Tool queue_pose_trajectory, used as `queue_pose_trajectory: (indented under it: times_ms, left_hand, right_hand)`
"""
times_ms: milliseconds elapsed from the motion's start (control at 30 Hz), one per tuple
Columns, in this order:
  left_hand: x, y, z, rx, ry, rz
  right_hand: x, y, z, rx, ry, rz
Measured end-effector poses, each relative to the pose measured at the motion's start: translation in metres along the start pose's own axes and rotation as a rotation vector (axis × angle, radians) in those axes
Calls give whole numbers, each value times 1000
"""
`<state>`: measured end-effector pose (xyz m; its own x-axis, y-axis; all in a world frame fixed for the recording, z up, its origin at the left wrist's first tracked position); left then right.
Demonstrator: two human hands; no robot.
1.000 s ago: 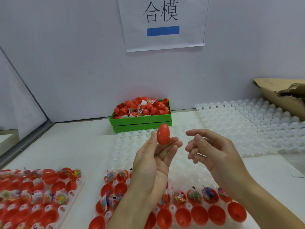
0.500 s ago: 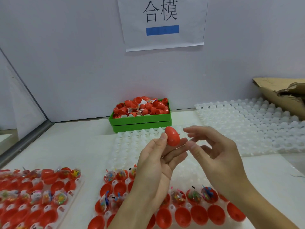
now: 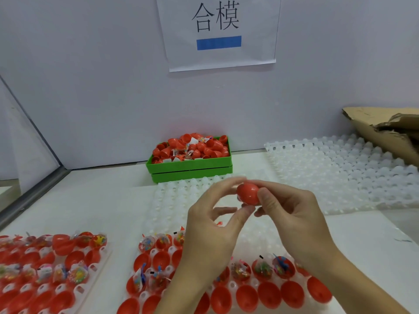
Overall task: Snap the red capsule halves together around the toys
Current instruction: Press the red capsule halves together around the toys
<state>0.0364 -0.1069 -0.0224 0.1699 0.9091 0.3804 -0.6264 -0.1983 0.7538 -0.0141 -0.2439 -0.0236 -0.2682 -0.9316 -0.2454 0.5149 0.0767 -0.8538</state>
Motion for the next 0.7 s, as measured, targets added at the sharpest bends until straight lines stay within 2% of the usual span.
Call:
queue_pose_trajectory:
  times_ms: [200,300,400,467,567,700]
  left_hand:
    - [2,0,-2,-86,44,285]
    - [1,-2,-3,-138,30,496]
    - [1,-1,-4,-270,25,677]
    - [-2,-2,-5,-299,11,688]
    - [-4,-8,-6,-123,-64,575]
    - [-8,-12,-5,-126,-38,562]
  right_hand:
    - [-1,9,0,-212,-75,42]
    - [4,6,1,-218,-100,-73]
    - [6,4,1,-223,-157,-242]
    - [6,3,2,-242,-195,-314]
    - [15,2,6,-289,-200,-319]
    - [50,3,24,-442,-20,-188]
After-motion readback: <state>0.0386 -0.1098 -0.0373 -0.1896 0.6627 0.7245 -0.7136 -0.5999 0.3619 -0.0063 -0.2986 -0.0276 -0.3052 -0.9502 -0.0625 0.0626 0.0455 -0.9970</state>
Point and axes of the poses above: each hand's wrist, its own z-axis towards the middle knuckle, its own x-axis out of the back of the hand, y = z × x, the point moved 4 cm from there along z, towards the middle knuckle, and after that the axes turned 14 degrees about z, right-handed, at the moved point
